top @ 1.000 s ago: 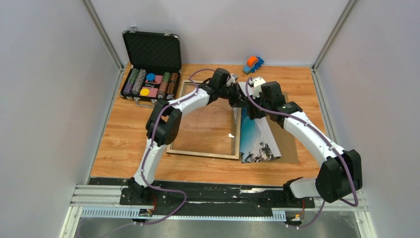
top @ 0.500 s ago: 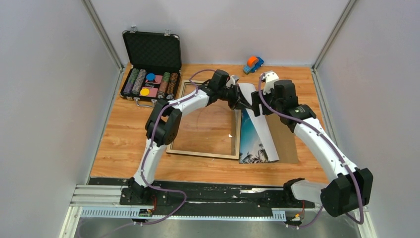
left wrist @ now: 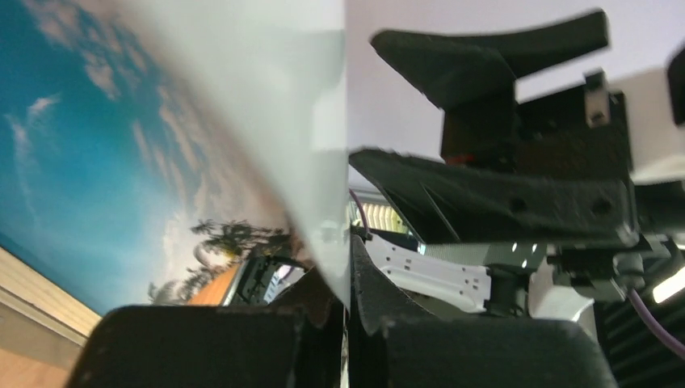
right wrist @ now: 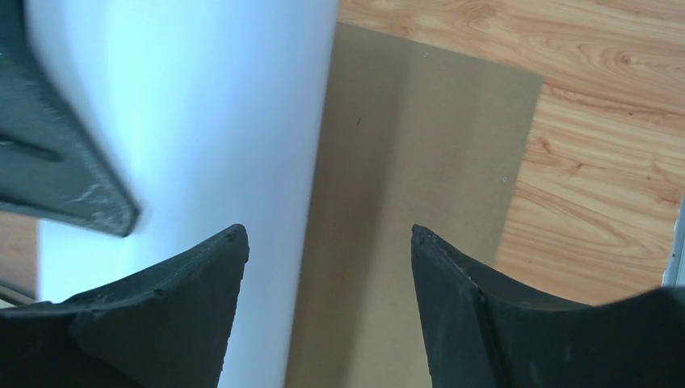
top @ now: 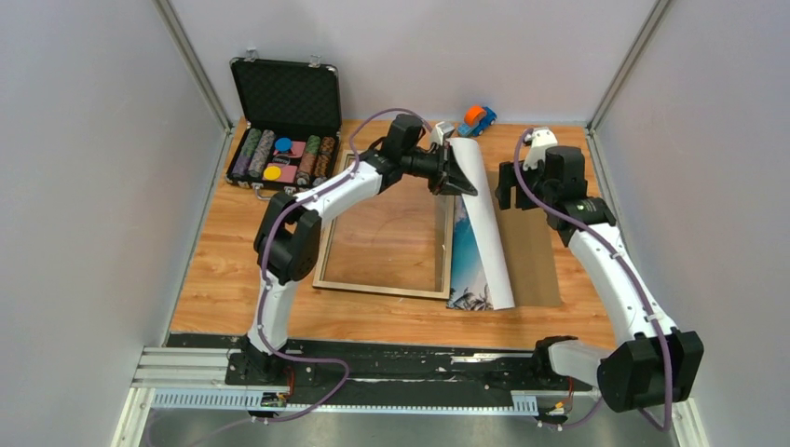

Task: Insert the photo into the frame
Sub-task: Pick up the photo at the center of the board, then turn over the photo from the photo frame.

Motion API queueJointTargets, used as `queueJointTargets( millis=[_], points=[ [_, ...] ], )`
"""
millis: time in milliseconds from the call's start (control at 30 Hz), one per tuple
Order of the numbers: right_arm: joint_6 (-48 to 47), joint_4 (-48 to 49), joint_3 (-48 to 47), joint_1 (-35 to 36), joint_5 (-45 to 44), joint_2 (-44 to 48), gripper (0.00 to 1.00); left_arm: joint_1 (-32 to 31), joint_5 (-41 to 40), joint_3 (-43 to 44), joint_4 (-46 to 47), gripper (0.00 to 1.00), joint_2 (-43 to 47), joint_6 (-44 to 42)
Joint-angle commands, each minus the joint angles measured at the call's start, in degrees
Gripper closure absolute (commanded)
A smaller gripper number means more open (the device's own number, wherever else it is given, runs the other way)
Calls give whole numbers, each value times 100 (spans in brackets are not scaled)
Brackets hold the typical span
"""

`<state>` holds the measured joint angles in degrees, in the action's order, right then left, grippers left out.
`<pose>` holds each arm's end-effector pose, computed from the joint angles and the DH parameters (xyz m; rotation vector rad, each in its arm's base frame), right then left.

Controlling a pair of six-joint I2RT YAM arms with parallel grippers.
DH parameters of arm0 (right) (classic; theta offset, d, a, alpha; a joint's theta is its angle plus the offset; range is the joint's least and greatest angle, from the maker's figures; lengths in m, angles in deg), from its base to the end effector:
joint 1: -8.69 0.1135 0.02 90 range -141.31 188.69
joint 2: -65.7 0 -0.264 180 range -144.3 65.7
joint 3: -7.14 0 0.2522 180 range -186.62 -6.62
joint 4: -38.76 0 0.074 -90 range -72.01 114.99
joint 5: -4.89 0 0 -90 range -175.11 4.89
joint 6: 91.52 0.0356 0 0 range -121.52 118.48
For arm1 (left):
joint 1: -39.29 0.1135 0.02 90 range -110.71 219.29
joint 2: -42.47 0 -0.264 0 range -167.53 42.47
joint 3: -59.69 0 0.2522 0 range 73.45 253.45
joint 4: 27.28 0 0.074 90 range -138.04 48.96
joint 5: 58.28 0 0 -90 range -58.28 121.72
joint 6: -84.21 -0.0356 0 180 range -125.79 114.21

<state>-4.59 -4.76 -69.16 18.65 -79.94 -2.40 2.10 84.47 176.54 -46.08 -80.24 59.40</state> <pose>0.2560 0.0482 0.3311 -0.2991 2.1687 0.1666 0.3815 -0.3250 0.2700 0.1566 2.4629 -1.9060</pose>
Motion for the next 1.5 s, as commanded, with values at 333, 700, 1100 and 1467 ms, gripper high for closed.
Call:
queueJointTargets(
  millis=[333, 700, 1100, 1467],
  points=[
    [273, 152, -189, -570, 304, 60, 27, 260, 1030, -59, -49, 100, 1223, -372],
    [247, 196, -240, -597, 250, -46, 28, 403, 1543, -23, 419, 100, 1871, -59],
    [252, 216, -173, -601, 324, -102, 28, 1082, 1652, -319, -137, 100, 2575, -614],
    [272, 235, -145, -601, 348, -117, 28, 2570, 804, -641, -3436, 100, 2425, -3715]
  ],
)
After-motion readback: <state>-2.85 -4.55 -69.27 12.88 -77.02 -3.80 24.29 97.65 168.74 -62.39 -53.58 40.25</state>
